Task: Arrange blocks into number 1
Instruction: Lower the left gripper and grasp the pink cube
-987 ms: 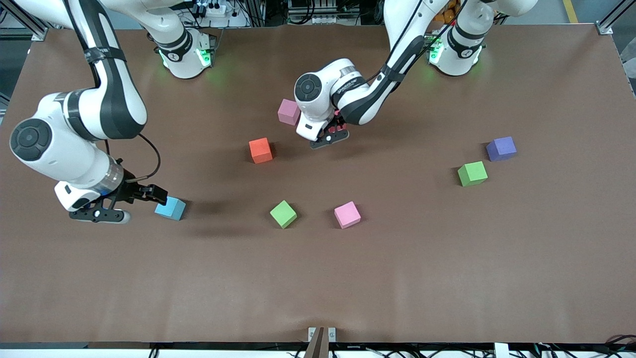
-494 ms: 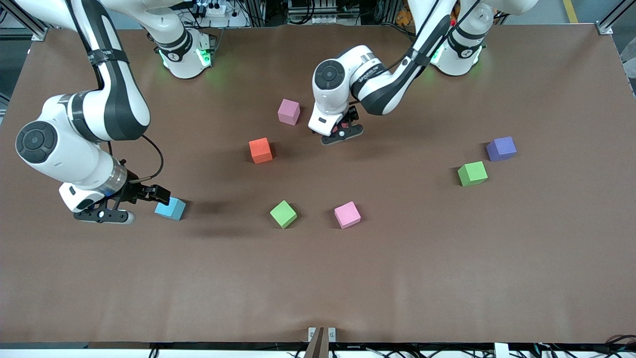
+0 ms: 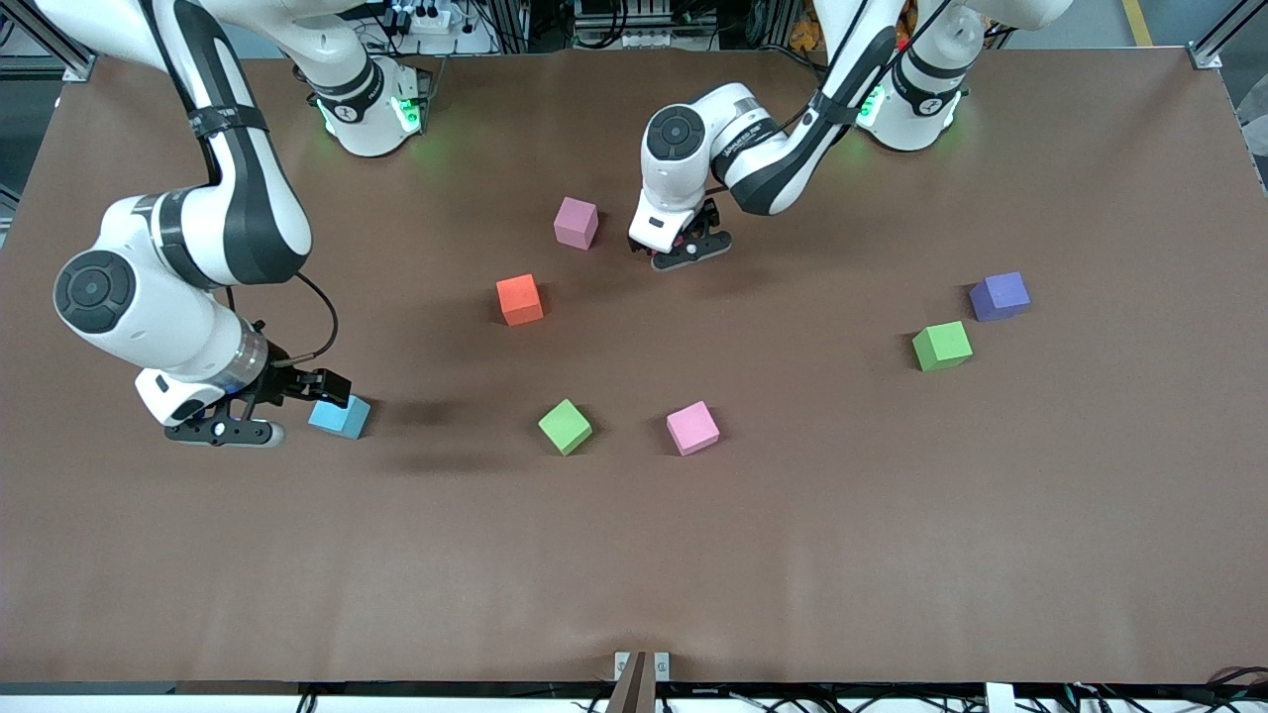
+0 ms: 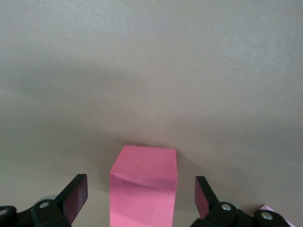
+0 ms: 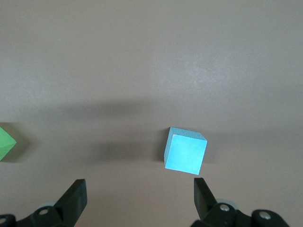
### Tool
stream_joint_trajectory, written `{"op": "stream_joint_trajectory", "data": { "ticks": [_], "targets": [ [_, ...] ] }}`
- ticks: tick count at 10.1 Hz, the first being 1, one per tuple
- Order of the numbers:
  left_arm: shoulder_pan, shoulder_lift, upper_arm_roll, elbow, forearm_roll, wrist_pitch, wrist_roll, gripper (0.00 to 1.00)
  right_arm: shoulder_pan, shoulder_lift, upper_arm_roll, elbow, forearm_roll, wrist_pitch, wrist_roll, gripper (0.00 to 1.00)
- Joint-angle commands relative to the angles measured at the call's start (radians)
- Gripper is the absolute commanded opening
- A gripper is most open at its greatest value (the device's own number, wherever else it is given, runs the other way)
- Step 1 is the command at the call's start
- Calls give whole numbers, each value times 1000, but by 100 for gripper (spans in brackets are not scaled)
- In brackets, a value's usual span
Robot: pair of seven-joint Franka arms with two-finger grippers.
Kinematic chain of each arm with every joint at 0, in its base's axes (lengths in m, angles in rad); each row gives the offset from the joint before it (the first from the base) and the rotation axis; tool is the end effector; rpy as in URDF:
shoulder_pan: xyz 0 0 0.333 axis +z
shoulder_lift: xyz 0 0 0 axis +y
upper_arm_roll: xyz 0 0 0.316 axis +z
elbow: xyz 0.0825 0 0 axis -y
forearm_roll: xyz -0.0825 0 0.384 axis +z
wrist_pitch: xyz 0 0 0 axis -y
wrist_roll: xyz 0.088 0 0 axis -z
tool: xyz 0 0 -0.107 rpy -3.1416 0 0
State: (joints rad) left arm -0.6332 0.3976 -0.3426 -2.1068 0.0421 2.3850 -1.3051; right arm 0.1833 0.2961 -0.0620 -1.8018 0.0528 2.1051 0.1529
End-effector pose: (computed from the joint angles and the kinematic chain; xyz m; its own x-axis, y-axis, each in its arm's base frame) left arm 0.3204 -0.4718 0.2289 0.9418 0.3119 -0.1254 0.3061 -0.9499 -0.0632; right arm 0.6280 0.0817 0.3833 0.9984 -0.0556 0.0033 -0.0555 -0.9981 -0.0284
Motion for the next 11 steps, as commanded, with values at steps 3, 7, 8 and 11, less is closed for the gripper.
{"op": "stream_joint_trajectory", "data": {
  "ticks": [3,7,8,11],
  "targets": [
    [-20,17,-1,-28,-16,62,-49,100,7,5,-1,2,6,1,11,100],
    [-43,55,1,-27,-10,83,-49,100,11,24,-1,2,6,6,13,100],
    [-49,67,1,-27,2,83,-49,100,22,34,-1,2,6,7,13,100],
    [-46,67,4,-19,5,72,-48,0,44,37,-1,-1,7,7,16,100]
  ]
}}
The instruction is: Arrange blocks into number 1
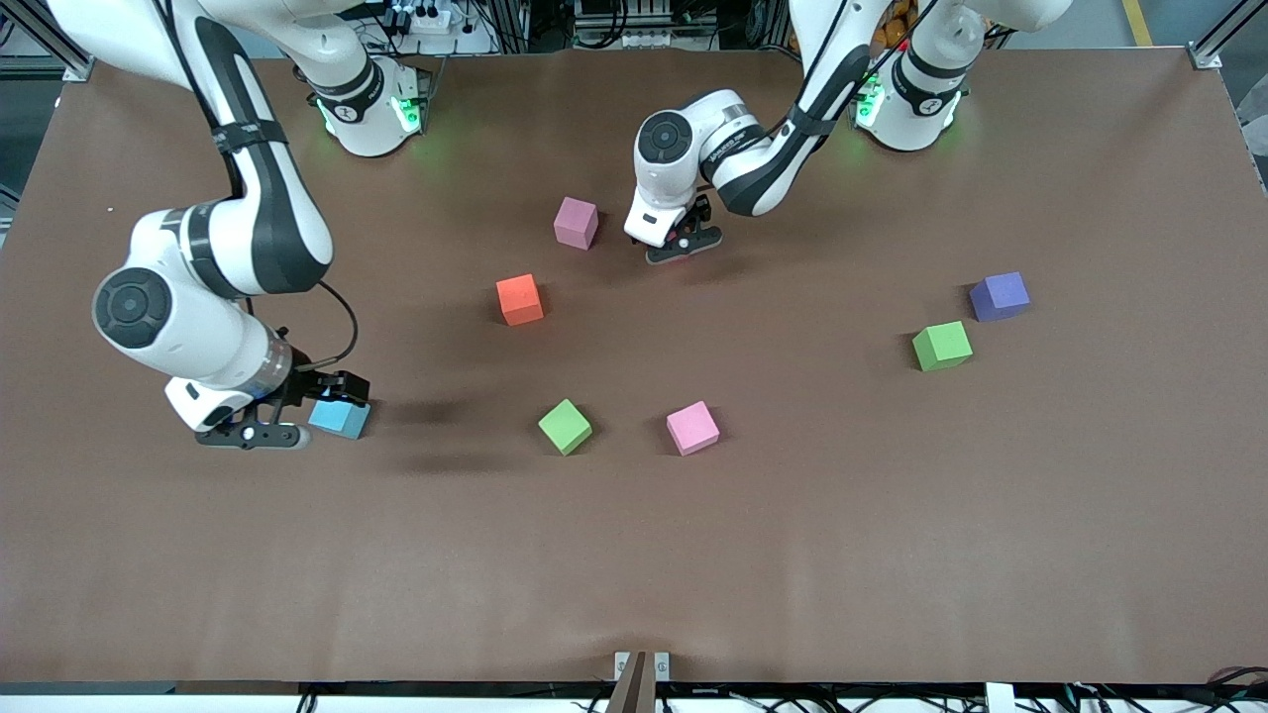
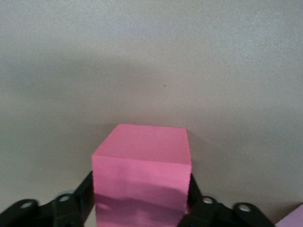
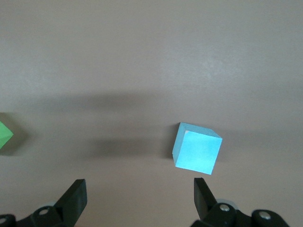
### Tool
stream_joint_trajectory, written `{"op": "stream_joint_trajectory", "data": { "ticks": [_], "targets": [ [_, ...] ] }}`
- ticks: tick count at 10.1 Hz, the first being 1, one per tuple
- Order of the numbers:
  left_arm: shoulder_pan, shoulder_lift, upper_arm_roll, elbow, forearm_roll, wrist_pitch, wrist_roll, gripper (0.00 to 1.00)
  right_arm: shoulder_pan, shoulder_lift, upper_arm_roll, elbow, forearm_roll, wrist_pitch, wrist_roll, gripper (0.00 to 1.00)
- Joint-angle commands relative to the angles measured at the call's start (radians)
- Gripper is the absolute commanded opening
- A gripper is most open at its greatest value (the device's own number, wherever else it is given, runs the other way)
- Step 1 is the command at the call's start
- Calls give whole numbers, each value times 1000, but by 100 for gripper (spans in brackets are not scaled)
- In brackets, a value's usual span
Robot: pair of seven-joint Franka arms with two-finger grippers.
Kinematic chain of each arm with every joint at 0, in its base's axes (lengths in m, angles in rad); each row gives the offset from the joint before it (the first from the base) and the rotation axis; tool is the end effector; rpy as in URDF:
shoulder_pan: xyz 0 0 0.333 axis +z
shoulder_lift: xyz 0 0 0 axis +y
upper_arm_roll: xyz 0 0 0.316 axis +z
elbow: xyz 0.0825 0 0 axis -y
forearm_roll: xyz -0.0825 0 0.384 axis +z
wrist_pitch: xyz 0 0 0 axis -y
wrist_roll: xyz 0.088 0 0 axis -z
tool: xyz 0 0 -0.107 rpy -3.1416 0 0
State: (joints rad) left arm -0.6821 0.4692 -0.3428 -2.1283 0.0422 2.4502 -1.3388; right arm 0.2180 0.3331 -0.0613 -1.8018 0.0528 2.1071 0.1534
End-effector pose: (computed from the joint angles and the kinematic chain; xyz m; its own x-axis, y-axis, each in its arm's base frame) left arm 0.2889 -0.4812 0.1879 0.9407 0.3029 -0.1529 0.2930 -0.9524 -0.0843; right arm 0.6263 0.1042 0.3600 0.9993 -0.0209 -0.0307 -0.0215 -0.9996 -0.0201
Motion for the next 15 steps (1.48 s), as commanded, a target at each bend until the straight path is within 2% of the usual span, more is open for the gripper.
{"op": "stream_joint_trajectory", "data": {
  "ticks": [1,3,5,6,8,9,12,15],
  "targets": [
    [6,-9,11,16,5,6,-2,0,9,1,-2,-1,7,5,17,100],
    [31,0,13,91,92,4,68,0,15,6,-2,-2,7,5,58,100],
    [39,66,16,192,125,4,211,0,20,9,-2,-17,9,14,103,100],
    [39,106,34,267,127,-26,269,0,24,9,-2,-40,10,45,139,100],
    [35,245,39,525,127,-211,288,0,41,9,0,-82,10,103,216,100],
    [32,265,39,568,122,-239,288,0,46,11,0,-82,10,106,224,100],
    [12,272,39,594,111,-243,285,0,46,18,0,-85,12,111,226,100],
    [-31,330,41,665,111,-244,264,0,47,18,-2,-99,22,113,224,100]
  ]
}}
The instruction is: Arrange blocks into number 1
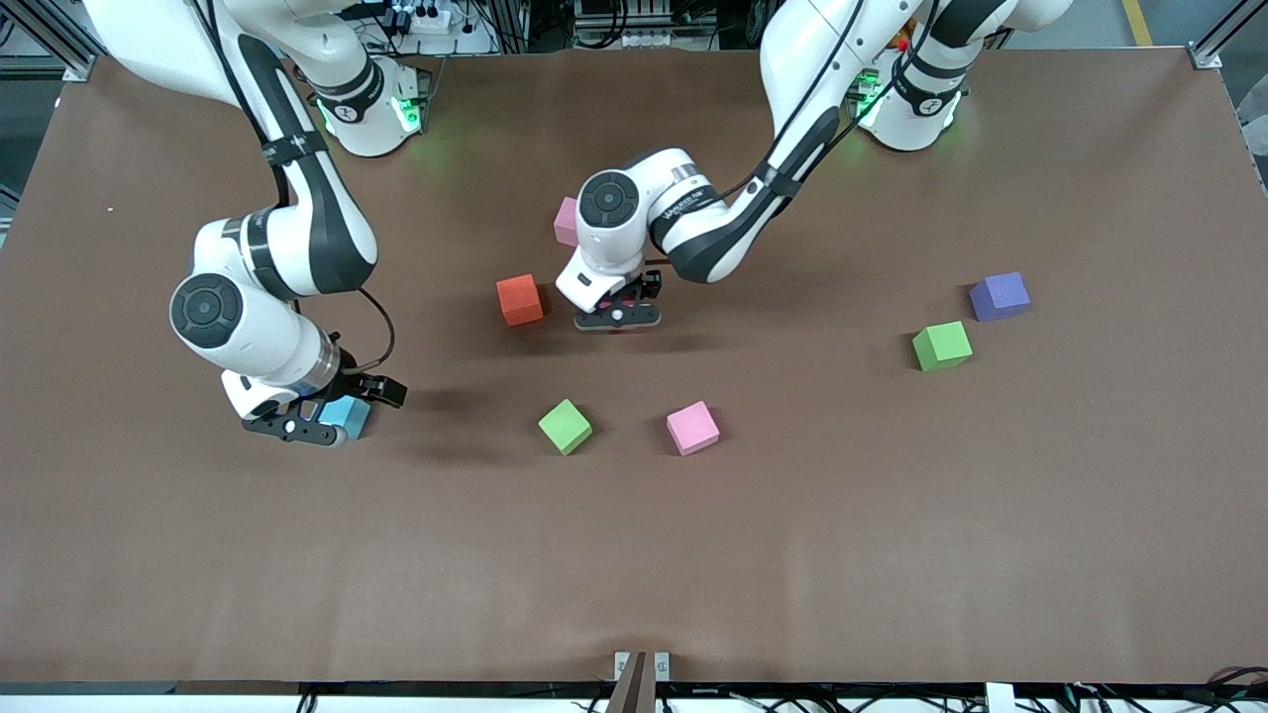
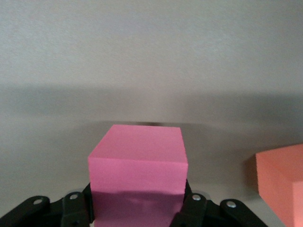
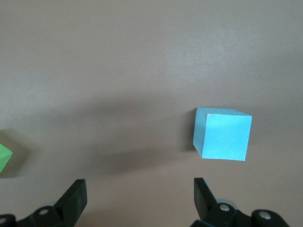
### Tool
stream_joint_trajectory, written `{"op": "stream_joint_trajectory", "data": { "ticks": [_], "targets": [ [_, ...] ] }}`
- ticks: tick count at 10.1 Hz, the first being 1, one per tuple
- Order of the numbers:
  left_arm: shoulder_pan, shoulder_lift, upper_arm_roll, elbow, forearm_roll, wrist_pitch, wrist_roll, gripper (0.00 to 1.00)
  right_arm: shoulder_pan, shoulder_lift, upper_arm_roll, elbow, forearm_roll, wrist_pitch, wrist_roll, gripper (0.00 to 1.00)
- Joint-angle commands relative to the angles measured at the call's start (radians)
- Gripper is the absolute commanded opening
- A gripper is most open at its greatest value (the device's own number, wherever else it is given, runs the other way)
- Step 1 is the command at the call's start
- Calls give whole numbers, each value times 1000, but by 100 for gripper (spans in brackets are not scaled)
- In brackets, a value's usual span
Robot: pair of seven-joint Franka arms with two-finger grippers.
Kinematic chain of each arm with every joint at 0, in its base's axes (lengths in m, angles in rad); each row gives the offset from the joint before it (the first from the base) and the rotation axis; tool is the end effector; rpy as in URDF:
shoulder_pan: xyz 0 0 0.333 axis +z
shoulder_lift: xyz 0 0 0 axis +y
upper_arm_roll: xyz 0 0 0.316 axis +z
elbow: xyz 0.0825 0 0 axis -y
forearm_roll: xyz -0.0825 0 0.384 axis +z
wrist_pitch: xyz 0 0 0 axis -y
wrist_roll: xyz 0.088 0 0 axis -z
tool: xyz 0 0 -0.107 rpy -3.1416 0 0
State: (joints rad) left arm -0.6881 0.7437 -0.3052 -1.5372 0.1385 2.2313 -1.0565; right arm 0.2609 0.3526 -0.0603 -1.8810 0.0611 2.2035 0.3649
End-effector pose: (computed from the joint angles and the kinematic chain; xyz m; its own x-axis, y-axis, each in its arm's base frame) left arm 0.4157 -0.5698 0.2288 0.9946 0.0500 -0.0907 0.0535 -0.9979 0.0366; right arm 0.6114 0.1286 0.3206 0.9799 -0.1961 -0.0374 -0.1967 -0.9803 -0.0150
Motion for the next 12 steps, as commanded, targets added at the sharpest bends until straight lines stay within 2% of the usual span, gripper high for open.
{"op": "stream_joint_trajectory", "data": {
  "ticks": [1,3,6,7,8,9,12],
  "targets": [
    [-43,80,3,103,15,-25,-32,0,7,-1,-1,-27,14,18,12,100],
    [-65,115,5,150,15,-25,-69,0,15,-1,-1,-36,14,19,12,100],
    [-74,134,14,157,12,-24,-143,0,29,-1,-1,-53,16,31,12,100],
    [-73,135,15,155,12,-24,-146,6,29,-1,-1,-62,14,45,12,100],
    [-74,134,17,154,24,-24,-134,90,29,-1,-1,-67,16,53,12,100],
    [-96,131,17,152,44,-25,-111,100,31,-1,-1,-67,16,53,12,100],
    [-99,96,17,150,82,-69,-109,100,44,-1,-1,-73,16,53,0,100]
  ]
}}
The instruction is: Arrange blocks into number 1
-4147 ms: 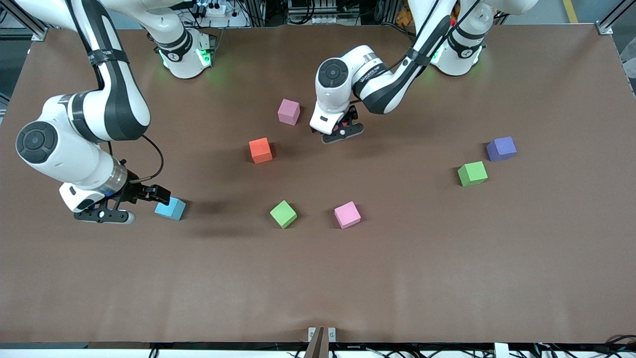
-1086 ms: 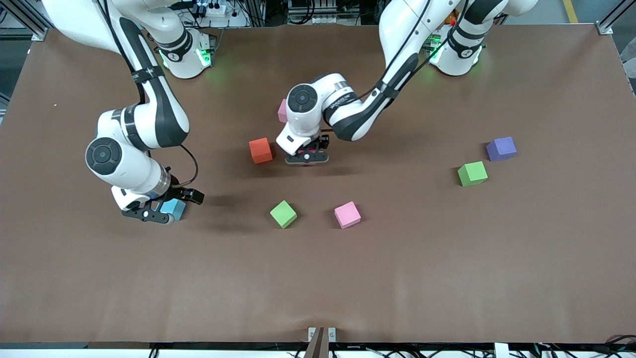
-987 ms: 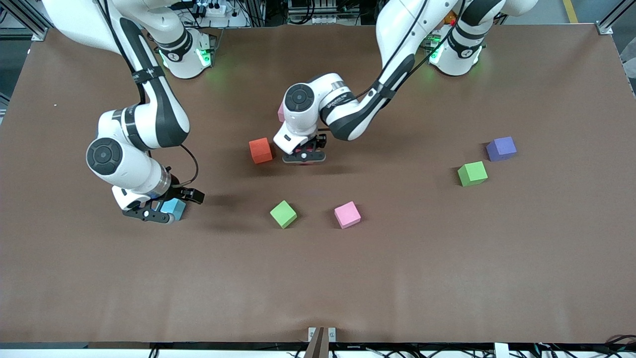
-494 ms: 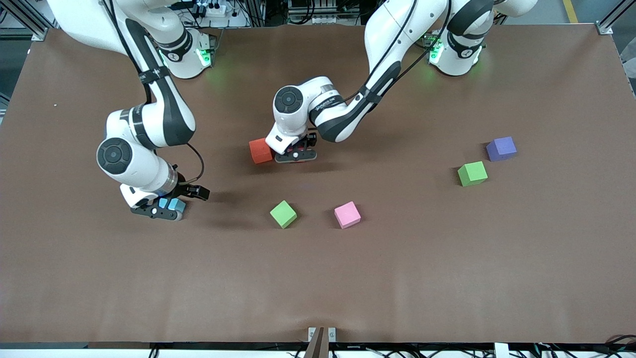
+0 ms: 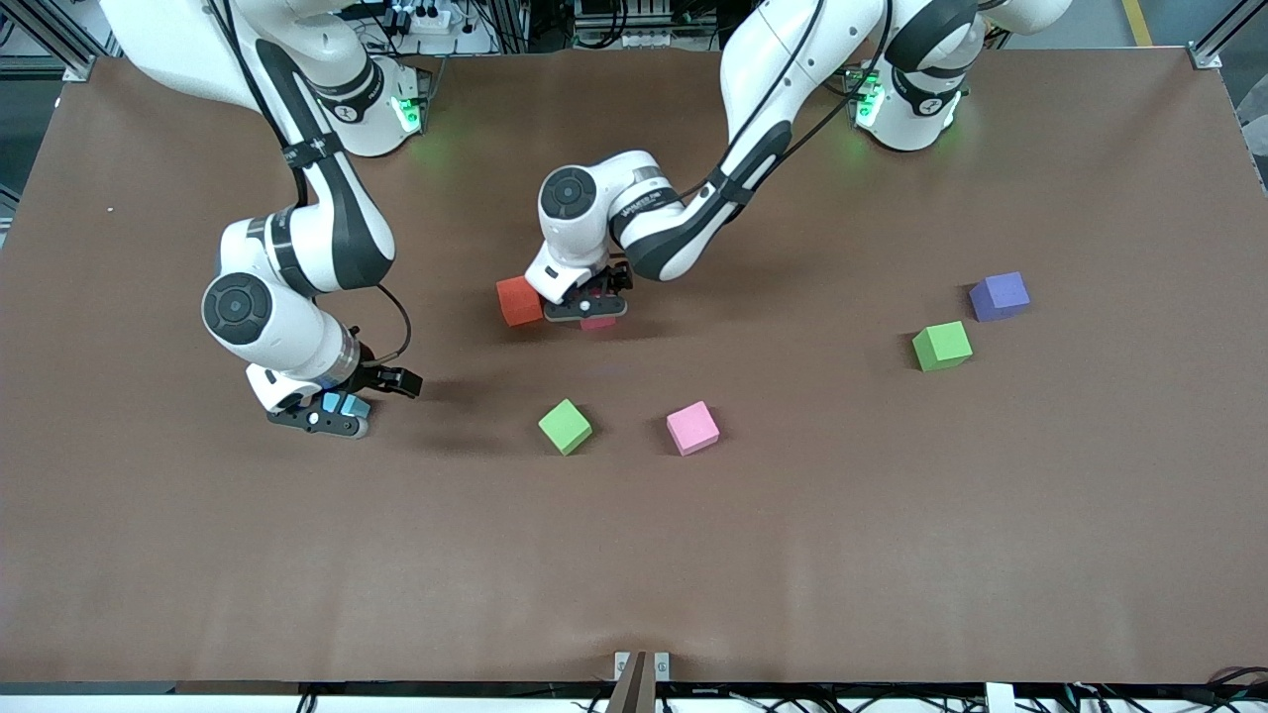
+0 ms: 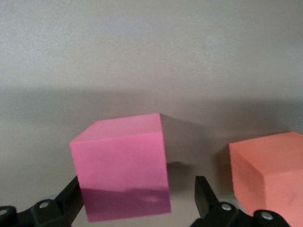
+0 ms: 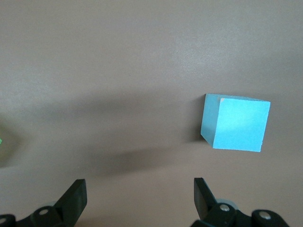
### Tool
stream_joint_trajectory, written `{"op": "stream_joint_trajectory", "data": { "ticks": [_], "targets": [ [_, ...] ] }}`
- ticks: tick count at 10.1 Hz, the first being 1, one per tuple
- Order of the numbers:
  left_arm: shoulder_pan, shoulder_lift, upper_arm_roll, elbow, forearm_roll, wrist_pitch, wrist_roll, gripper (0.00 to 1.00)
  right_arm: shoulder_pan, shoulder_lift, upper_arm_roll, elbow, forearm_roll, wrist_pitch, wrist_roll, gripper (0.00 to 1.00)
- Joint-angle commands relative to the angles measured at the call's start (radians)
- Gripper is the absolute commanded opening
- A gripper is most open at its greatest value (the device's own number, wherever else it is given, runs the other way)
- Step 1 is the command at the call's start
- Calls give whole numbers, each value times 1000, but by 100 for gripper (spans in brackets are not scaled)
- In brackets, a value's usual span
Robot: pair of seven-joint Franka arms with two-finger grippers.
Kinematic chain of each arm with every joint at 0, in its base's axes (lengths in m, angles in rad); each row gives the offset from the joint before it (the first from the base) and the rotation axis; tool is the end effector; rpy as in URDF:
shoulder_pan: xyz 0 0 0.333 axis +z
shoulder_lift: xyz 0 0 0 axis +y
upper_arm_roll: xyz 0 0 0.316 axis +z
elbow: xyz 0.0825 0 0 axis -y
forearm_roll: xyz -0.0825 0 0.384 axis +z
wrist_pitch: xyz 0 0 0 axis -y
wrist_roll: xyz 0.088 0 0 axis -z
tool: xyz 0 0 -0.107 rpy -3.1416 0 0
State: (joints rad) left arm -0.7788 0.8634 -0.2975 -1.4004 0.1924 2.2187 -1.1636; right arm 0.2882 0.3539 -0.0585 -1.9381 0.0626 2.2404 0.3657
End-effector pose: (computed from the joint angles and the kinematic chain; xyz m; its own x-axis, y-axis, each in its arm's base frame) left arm 0.3889 -0.6165 0.2016 0.9954 0.0674 -0.0687 0.0692 -0.9973 0.0241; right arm 0.5953 0.1426 0.2982 0.9835 -0.1717 -0.0573 -0.1723 -0.9850 -0.0067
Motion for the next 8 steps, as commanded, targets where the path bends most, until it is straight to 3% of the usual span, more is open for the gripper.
{"op": "stream_joint_trajectory", "data": {
  "ticks": [1,4,8],
  "targets": [
    [2,-50,9,12,28,-98,-1,100,49,-3,-1,-31,14,19,1,100],
    [80,-107,11,12,27,-168,-1,100,101,-21,-1,-106,14,77,4,100],
    [303,-135,9,14,22,-168,13,100,216,-73,0,-221,32,117,13,100]
  ]
}}
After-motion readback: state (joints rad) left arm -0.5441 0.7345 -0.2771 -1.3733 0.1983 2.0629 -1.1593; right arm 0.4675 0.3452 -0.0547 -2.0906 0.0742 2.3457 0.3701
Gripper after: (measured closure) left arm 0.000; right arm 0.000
